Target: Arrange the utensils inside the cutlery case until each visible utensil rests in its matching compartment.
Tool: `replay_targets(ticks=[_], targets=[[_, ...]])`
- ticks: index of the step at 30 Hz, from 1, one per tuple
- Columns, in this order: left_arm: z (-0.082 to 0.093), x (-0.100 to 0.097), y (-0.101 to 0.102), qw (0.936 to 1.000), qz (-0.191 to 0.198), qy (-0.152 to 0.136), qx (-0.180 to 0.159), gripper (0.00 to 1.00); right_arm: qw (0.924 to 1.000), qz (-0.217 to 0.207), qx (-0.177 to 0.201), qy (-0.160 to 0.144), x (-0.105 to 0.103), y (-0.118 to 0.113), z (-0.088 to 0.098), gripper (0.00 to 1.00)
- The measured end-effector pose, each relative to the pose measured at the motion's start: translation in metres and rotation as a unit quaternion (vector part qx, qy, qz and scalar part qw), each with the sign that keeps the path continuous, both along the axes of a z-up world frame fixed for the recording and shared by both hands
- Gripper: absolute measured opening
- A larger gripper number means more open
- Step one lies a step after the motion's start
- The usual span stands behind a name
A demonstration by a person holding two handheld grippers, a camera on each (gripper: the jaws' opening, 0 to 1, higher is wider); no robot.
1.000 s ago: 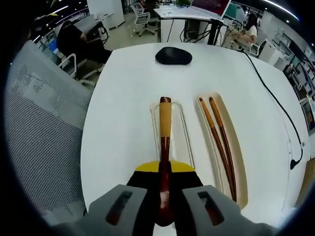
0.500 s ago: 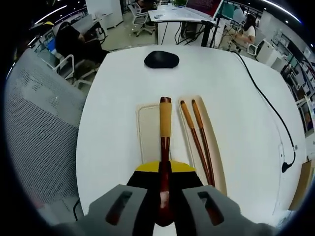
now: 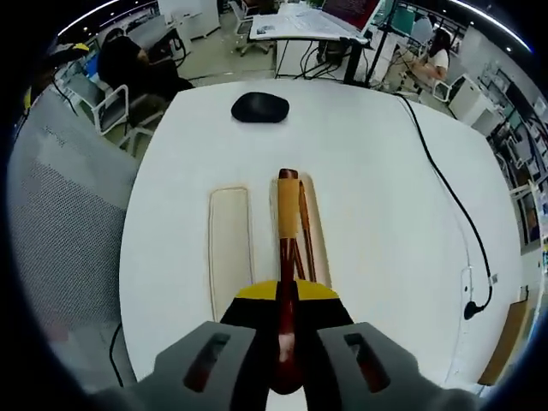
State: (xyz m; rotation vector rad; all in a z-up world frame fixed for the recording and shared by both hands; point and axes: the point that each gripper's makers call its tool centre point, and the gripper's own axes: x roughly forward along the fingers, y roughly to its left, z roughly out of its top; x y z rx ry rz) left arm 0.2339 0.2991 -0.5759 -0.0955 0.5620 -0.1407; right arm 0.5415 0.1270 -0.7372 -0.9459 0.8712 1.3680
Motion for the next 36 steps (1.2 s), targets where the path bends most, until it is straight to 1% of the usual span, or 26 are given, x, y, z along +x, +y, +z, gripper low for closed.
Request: replay_targets(ticks=[4, 7, 9, 11, 17, 19, 21, 24, 30, 34, 36], targets=[[-0.001, 0.003, 0.001, 1.0000, 0.001, 0.002, -0.001, 0.79, 1.0000, 0.004, -0.001, -0.003, 0.010, -0.001, 0.004, 0.01], [0.001, 0.007, -0.003, 1.0000, -0.004, 0.002, -0.001, 0.79, 1.0000, 0.002, 0.005, 0.003, 0.012, 0.001, 0.003, 0.01], [0.002, 0.009, -0.004, 1.0000, -0.006, -0.001, -0.002, 0.79, 0.9999, 0.008, 0.010, -0.002, 0.012, 0.003, 0.002, 0.01], [0.002, 0.010, -0.005, 1.0000, -0.007, -0.001, -0.003, 0.79, 1.0000, 0.004, 0.007, 0.005, 0.011, 0.004, -0.003, 0.01], [-0.005, 0.006, -0.005, 0.9999, -0.005, 0.008, -0.004, 0.79, 0.9999, 0.010, 0.009, 0.003, 0.010, 0.005, -0.013, 0.01], [-0.006, 0.004, -0.004, 0.9999, -0.002, 0.011, -0.004, 0.79, 0.9998, 0.018, 0.011, -0.002, 0.013, 0.005, -0.020, 0.01], [-0.007, 0.004, -0.002, 0.9999, 0.002, 0.011, -0.004, 0.79, 0.9998, 0.017, 0.009, 0.002, 0.013, 0.005, -0.026, 0.01], [-0.011, 0.002, -0.002, 0.9998, 0.002, 0.020, -0.005, 0.79, 0.9999, 0.013, 0.008, 0.004, 0.013, 0.005, -0.034, 0.01], [-0.014, 0.004, -0.002, 0.9997, 0.005, 0.023, -0.008, 0.79, 0.9998, 0.017, 0.010, 0.005, 0.010, 0.007, -0.044, 0.01], [-0.015, 0.006, -0.003, 0.9997, 0.004, 0.024, -0.009, 0.79, 0.9997, 0.025, 0.003, -0.002, 0.013, 0.008, -0.049, 0.02], [-0.014, 0.007, -0.003, 0.9997, 0.004, 0.023, -0.009, 0.79, 0.9997, 0.026, -0.002, -0.003, 0.011, 0.009, -0.050, 0.02]])
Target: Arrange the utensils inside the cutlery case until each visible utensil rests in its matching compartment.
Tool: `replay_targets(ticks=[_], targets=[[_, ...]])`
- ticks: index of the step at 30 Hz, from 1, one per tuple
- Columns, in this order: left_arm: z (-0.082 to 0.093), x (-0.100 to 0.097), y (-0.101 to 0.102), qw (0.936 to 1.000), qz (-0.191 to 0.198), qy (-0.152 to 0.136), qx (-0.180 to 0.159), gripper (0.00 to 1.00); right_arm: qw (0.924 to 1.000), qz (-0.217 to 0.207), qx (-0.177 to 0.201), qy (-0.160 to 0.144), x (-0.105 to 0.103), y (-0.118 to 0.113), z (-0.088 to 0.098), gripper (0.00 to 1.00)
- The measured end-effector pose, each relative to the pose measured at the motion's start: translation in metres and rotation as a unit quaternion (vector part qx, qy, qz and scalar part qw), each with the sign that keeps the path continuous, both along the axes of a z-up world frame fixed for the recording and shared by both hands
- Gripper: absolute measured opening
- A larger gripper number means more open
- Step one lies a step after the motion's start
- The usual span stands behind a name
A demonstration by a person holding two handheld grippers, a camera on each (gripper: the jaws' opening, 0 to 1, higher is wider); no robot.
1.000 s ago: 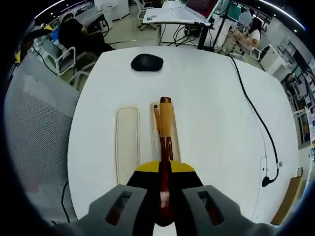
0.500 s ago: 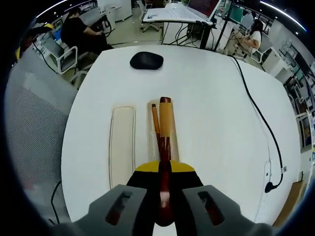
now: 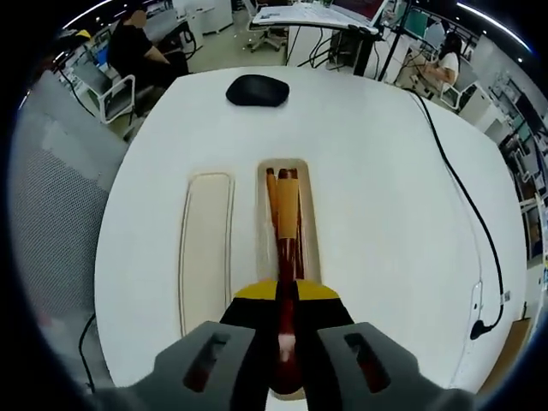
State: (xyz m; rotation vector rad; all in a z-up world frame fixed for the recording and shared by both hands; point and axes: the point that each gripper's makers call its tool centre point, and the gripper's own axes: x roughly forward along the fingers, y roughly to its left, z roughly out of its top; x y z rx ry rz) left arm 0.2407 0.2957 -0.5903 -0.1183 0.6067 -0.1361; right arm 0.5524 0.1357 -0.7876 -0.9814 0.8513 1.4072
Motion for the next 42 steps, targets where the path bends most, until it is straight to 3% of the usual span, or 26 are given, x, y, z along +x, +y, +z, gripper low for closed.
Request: replay_targets(ticks=[6, 19, 22, 26, 33, 42], targets=[[-0.001, -0.001, 0.001, 1.0000, 0.003, 0.003, 0.001, 0.79, 0.9999, 0.009, -0.005, -0.010, 0.005, 0.001, -0.007, 0.02], [-0.001, -0.002, 0.002, 1.0000, 0.004, 0.005, 0.006, 0.79, 0.9992, -0.038, -0.012, 0.011, 0.003, -0.005, -0.019, 0.03], [0.000, -0.001, 0.001, 1.0000, 0.002, 0.004, 0.006, 0.79, 0.9993, -0.036, -0.008, 0.011, -0.001, -0.004, -0.016, 0.03], [0.001, -0.001, 0.001, 1.0000, 0.001, 0.001, 0.008, 0.79, 0.9971, -0.072, 0.014, 0.022, 0.002, -0.002, -0.004, 0.04], [0.008, 0.000, -0.002, 0.9999, -0.005, -0.009, 0.011, 0.79, 0.9961, -0.085, 0.024, 0.004, 0.011, -0.011, 0.008, 0.05], [0.024, -0.005, -0.006, 0.9991, -0.005, -0.041, 0.007, 0.80, 0.9916, -0.111, 0.066, -0.010, 0.000, -0.018, 0.028, 0.12]])
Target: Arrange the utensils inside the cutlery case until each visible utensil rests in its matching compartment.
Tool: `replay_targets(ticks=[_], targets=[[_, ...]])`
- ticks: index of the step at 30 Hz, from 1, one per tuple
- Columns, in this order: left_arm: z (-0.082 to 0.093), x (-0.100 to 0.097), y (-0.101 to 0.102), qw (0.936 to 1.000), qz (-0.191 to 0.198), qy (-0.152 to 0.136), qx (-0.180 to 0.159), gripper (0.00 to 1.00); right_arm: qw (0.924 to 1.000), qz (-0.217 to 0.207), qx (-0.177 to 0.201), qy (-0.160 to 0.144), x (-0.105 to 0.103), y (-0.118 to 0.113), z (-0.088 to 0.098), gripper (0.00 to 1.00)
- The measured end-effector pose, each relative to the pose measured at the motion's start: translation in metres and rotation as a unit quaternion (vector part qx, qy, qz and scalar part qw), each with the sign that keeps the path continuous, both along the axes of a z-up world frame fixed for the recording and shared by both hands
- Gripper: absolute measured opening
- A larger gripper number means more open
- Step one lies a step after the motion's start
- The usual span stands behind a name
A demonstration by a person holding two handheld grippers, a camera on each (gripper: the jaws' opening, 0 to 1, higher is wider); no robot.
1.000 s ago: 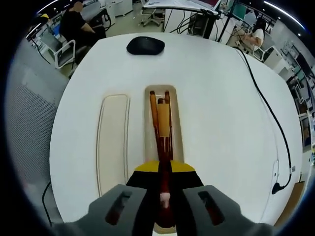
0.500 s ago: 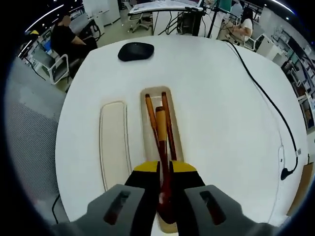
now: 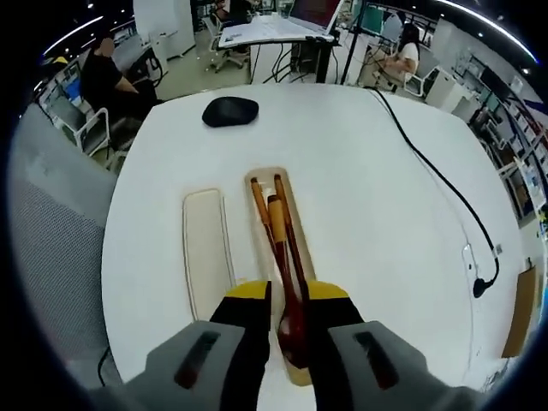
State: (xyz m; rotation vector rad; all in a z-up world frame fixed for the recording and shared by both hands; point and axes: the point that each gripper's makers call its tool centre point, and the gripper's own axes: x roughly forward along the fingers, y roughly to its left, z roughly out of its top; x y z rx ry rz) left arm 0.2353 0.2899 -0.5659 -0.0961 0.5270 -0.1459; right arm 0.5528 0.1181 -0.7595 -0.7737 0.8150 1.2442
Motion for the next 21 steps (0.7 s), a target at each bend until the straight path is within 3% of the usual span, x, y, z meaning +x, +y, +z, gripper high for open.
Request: replay_targets(ticks=[8, 11, 13, 16, 21], targets=[[0.006, -0.009, 0.000, 0.9999, -0.003, -0.006, 0.012, 0.79, 0.9994, -0.013, 0.029, -0.013, -0.011, -0.010, 0.024, 0.20], [0.017, -0.009, -0.007, 0.9984, -0.022, -0.043, 0.031, 0.73, 0.9986, -0.021, 0.042, -0.023, -0.015, -0.018, 0.035, 0.21], [0.015, -0.014, -0.015, 0.9985, -0.027, -0.039, 0.027, 0.70, 0.9988, -0.011, 0.028, -0.038, -0.016, -0.026, 0.035, 0.21], [0.012, -0.018, -0.027, 0.9983, -0.037, -0.034, 0.028, 0.78, 0.9985, 0.000, 0.027, -0.048, -0.023, -0.036, 0.033, 0.22], [0.012, -0.015, -0.034, 0.9980, -0.042, -0.038, 0.028, 0.78, 0.9978, -0.011, 0.045, -0.048, -0.036, -0.047, 0.040, 0.25]])
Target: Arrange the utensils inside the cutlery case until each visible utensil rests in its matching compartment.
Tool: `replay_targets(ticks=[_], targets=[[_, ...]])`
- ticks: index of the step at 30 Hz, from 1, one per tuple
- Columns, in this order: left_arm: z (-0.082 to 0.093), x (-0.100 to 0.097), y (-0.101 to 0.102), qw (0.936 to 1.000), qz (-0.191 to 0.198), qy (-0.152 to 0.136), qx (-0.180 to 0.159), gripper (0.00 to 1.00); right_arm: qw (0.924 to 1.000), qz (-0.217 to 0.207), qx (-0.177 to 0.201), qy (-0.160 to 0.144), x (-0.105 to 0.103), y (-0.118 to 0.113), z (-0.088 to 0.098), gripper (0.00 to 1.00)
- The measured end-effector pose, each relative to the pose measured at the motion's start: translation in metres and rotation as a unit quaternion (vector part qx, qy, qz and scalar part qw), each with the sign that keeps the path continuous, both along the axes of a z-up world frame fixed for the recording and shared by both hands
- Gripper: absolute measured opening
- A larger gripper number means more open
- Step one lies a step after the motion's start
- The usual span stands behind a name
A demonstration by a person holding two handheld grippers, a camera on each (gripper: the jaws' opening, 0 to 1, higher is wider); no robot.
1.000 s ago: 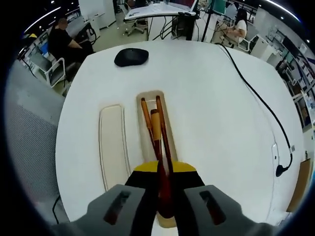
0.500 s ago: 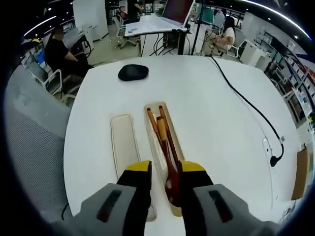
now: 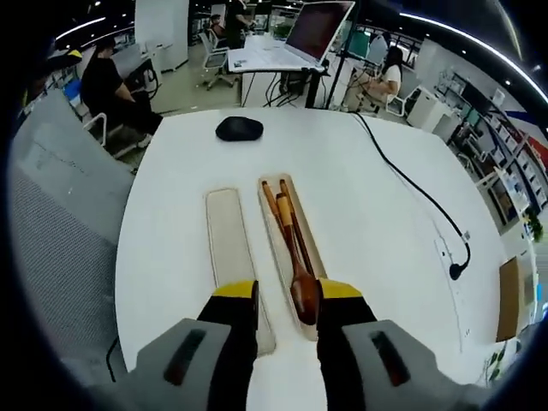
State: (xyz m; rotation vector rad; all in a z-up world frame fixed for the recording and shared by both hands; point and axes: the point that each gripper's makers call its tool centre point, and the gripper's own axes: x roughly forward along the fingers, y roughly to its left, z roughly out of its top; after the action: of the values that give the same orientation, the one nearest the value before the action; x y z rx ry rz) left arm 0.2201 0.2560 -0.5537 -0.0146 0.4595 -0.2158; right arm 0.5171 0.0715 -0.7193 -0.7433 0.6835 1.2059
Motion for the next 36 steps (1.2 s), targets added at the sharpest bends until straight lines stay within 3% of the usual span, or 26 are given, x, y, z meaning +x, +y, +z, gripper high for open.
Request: replay_targets(ticks=[7, 10, 14, 16, 18, 20, 23, 26, 29, 30, 32, 36], targets=[[-0.001, 0.020, 0.002, 0.9998, -0.003, 0.006, 0.017, 0.81, 0.9999, 0.004, 0.013, 0.005, -0.018, -0.006, 0.006, 0.36], [0.005, 0.044, 0.008, 0.9981, -0.044, -0.008, 0.042, 0.82, 0.9995, -0.012, 0.030, 0.006, -0.022, -0.008, 0.013, 0.37], [0.004, 0.071, 0.029, 0.9974, -0.044, 0.002, 0.057, 0.82, 0.9969, -0.047, 0.063, 0.007, -0.023, -0.012, 0.026, 0.38], [0.005, 0.082, 0.028, 0.9939, -0.079, 0.000, 0.077, 0.82, 0.9970, -0.048, 0.060, -0.002, -0.025, -0.017, 0.030, 0.37], [0.000, 0.092, 0.026, 0.9899, -0.111, 0.008, 0.088, 0.82, 0.9975, -0.045, 0.044, -0.032, -0.022, -0.026, 0.033, 0.36], [-0.005, 0.102, 0.024, 0.9870, -0.134, 0.009, 0.089, 0.81, 0.9955, -0.068, 0.062, -0.021, -0.023, -0.030, 0.036, 0.37], [-0.019, 0.118, 0.022, 0.9857, -0.149, 0.026, 0.073, 0.80, 0.9922, -0.102, 0.070, -0.008, -0.024, -0.040, 0.037, 0.39], [-0.041, 0.135, 0.012, 0.9766, -0.197, 0.040, 0.077, 0.80, 0.9885, -0.132, 0.071, -0.013, -0.024, -0.053, 0.037, 0.39], [-0.071, 0.148, 0.008, 0.9693, -0.215, 0.084, 0.084, 0.79, 0.9820, -0.174, 0.075, 0.004, -0.028, -0.064, 0.026, 0.39], [-0.077, 0.153, 0.005, 0.9675, -0.224, 0.084, 0.081, 0.79, 0.9822, -0.175, 0.067, 0.007, -0.030, -0.067, 0.021, 0.39], [-0.086, 0.169, -0.006, 0.9654, -0.246, 0.054, 0.066, 0.78, 0.9840, -0.175, 0.034, 0.009, -0.038, -0.075, 0.006, 0.40], [-0.120, 0.192, -0.013, 0.9604, -0.263, 0.070, 0.061, 0.76, 0.9860, -0.167, 0.001, 0.001, -0.049, -0.076, -0.010, 0.43]])
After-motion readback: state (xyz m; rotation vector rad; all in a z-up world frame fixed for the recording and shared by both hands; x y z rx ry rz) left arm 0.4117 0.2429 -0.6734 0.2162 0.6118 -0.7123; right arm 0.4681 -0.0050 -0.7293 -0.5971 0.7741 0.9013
